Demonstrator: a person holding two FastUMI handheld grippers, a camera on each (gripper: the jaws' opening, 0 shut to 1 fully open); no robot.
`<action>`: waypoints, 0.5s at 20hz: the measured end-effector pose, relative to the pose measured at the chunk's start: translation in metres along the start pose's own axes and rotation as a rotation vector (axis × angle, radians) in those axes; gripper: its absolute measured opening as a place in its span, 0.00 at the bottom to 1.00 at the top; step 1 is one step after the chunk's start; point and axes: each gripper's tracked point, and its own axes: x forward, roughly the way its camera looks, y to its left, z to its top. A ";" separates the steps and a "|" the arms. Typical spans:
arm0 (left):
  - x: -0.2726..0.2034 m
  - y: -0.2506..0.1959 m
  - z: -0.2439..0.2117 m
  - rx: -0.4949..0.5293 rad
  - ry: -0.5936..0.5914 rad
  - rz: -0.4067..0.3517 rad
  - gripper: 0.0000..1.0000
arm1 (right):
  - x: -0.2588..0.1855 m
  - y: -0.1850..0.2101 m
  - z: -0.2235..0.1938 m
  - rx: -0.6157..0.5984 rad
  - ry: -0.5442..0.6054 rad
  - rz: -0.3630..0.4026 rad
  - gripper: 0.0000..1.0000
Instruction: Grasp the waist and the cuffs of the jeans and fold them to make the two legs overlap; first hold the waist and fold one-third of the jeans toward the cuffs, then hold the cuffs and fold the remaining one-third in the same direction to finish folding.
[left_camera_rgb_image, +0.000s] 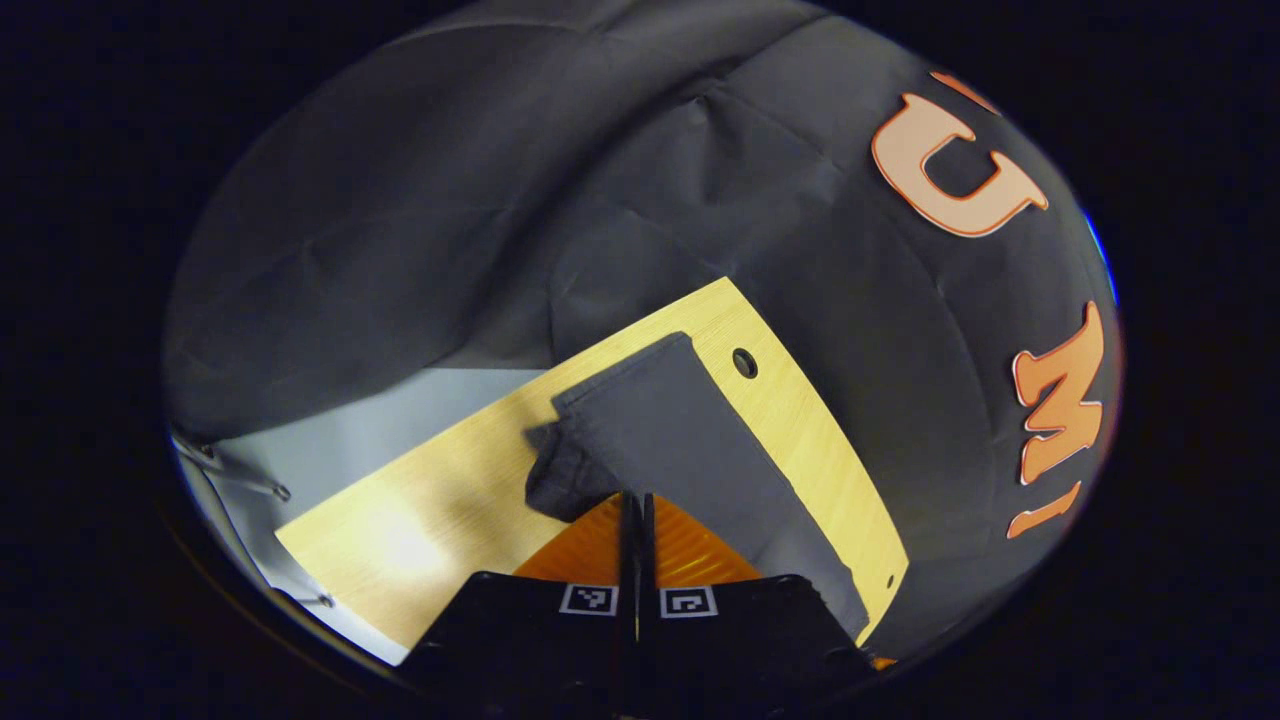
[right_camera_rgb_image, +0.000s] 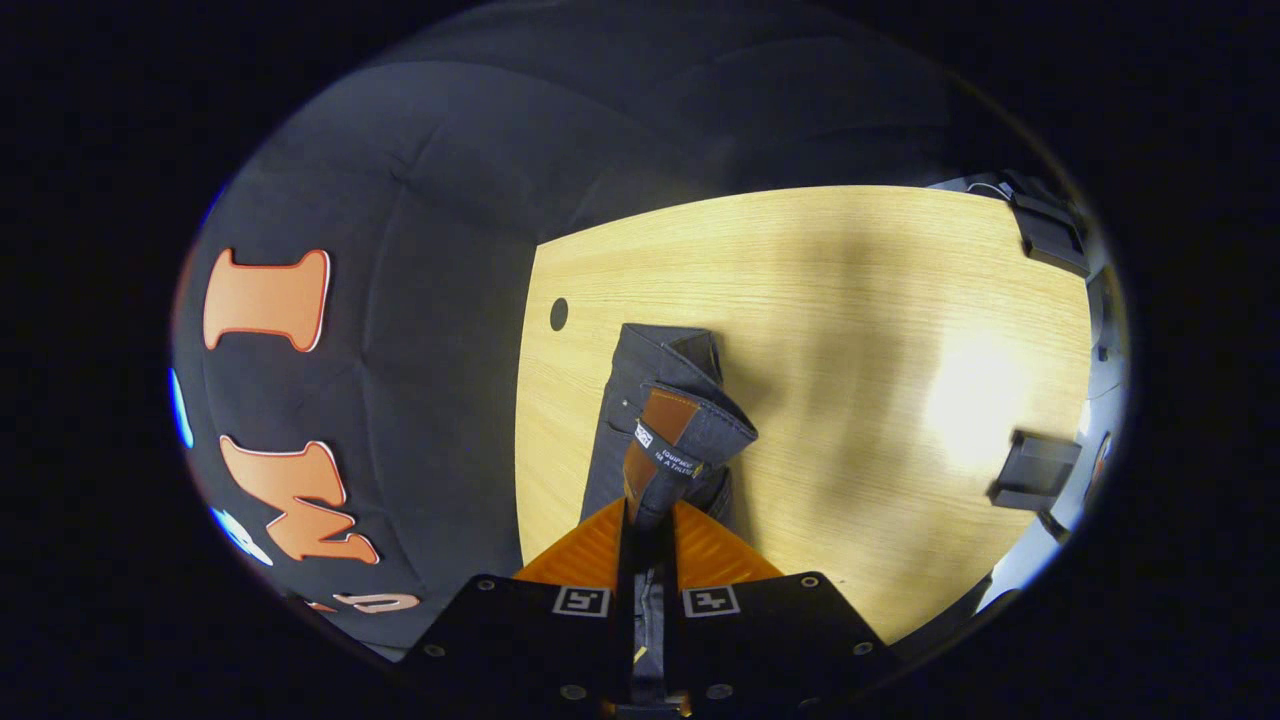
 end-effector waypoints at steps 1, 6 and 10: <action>0.014 -0.002 0.000 0.005 0.037 -0.007 0.01 | 0.007 0.002 -0.002 -0.012 -0.001 -0.013 0.12; 0.034 0.062 -0.060 -0.021 0.308 0.163 0.01 | 0.011 -0.001 -0.013 -0.027 -0.027 -0.062 0.12; 0.044 0.067 -0.066 -0.094 0.323 0.162 0.58 | 0.006 -0.005 -0.011 -0.019 -0.030 -0.083 0.12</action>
